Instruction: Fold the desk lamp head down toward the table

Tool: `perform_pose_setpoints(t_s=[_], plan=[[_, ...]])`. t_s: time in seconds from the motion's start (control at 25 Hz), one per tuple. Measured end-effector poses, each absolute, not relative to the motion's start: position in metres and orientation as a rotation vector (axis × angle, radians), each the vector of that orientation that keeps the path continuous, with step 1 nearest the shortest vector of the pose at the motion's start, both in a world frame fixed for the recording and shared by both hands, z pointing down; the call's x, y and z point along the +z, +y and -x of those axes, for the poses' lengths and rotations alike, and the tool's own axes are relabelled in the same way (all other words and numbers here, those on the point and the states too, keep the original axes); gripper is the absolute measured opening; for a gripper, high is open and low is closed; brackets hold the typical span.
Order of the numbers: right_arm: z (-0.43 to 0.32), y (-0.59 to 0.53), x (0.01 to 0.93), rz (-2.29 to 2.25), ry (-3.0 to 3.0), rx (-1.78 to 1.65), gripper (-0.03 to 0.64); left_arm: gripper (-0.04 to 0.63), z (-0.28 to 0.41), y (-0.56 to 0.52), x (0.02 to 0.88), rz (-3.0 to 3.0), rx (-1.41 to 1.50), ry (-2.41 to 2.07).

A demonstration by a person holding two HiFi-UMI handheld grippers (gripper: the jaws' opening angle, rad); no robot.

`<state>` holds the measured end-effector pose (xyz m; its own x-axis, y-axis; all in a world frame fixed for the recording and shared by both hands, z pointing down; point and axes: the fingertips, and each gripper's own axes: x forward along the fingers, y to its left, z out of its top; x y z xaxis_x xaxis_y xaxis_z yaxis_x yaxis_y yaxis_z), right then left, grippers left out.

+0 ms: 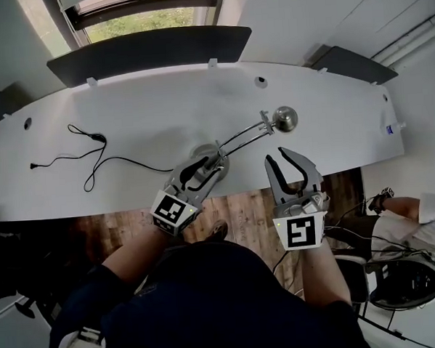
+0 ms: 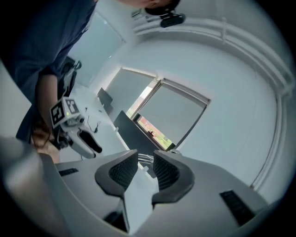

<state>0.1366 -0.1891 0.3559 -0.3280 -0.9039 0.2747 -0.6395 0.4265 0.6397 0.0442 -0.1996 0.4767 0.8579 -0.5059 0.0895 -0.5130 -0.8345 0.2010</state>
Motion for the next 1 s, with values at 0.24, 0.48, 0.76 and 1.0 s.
perform_pose_setpoints(t_s=[0.24,0.48,0.76,1.0], plan=[[-0.144,-0.220,0.380,-1.082,-1.624,-0.945,0.121,0.157,-0.051,-0.215,0.505,-2.815,0.112,-0.874],[-0.145,-0.240,0.382,-1.026,-1.468,-1.065,0.132,0.160,-0.064,-0.223,0.516,-2.798,0.125,-0.892],[-0.141,-0.255,0.392,-0.959,-1.355,-1.142,0.130,0.160,-0.069,-0.236,0.525,-2.872,0.274,-0.949],[-0.139,-0.258,0.393,-0.950,-1.346,-1.123,0.127,0.115,-0.083,-0.241,0.532,-2.915,0.275,-0.941]])
